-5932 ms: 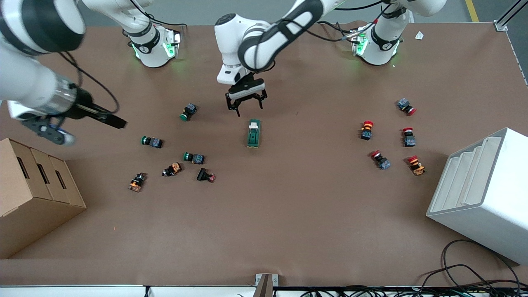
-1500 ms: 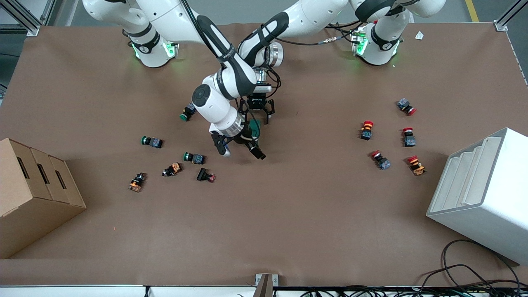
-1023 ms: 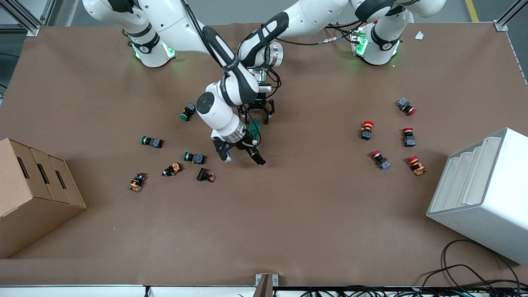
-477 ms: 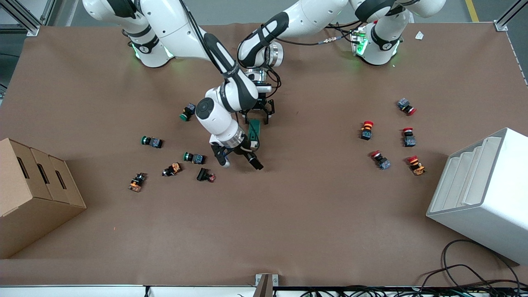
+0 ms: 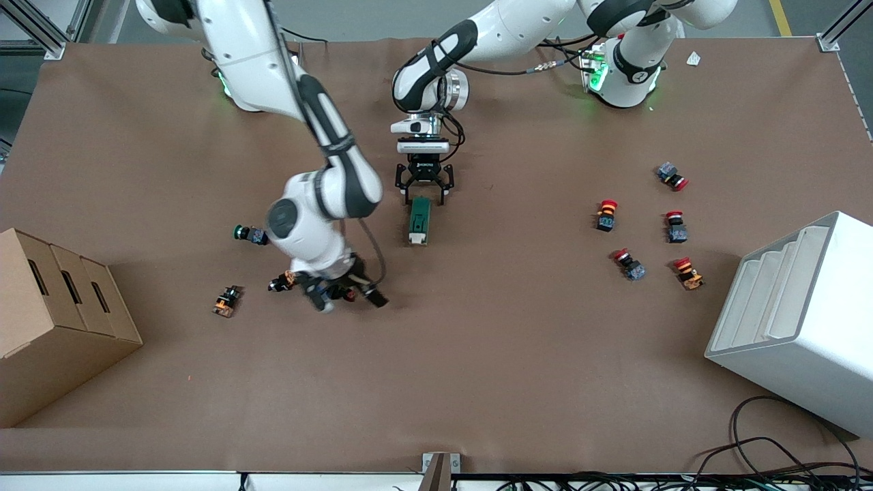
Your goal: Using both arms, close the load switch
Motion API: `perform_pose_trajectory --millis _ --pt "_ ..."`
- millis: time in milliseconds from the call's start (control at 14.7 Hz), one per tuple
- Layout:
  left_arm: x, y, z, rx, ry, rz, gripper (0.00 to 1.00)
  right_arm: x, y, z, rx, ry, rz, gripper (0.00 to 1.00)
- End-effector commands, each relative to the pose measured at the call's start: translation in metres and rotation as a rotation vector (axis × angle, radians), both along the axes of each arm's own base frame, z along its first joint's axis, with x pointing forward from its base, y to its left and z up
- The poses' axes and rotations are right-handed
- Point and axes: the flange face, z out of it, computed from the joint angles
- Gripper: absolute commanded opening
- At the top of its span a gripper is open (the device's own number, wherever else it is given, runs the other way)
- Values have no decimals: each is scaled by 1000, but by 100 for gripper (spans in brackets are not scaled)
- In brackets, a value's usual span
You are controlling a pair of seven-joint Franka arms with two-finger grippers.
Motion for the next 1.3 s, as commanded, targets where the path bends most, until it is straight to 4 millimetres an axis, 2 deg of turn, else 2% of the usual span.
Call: perform_pose_trajectory --millis 0,273,477,545,750,886,1023,1091,1227 --pt "2 0 -3 -6 -11 3 99 11 -81 63 -6 9 162 100" --pt "3 0 -2 -7 -12 3 99 23 -198 150 -210 -41 459 100" --pt "4 0 -1 -6 -13 3 99 19 -276 233 -248 49 640 100" --pt "4 0 -1 -7 -13 4 99 16 -295 257 -245 56 681 100" --pt "4 0 -1 -6 -13 3 99 1 -348 305 -270 64 703 100" --pt "5 -2 3 -7 -15 3 99 -4 -354 330 -280 65 680 100" --pt "9 -6 21 7 -9 17 99 -3 -354 341 -295 60 674 100" --pt "13 -12 37 8 14 59 99 -3 -357 341 -296 62 657 100" --pt "18 -30 75 37 96 125 99 -7 -376 343 -278 58 634 100"
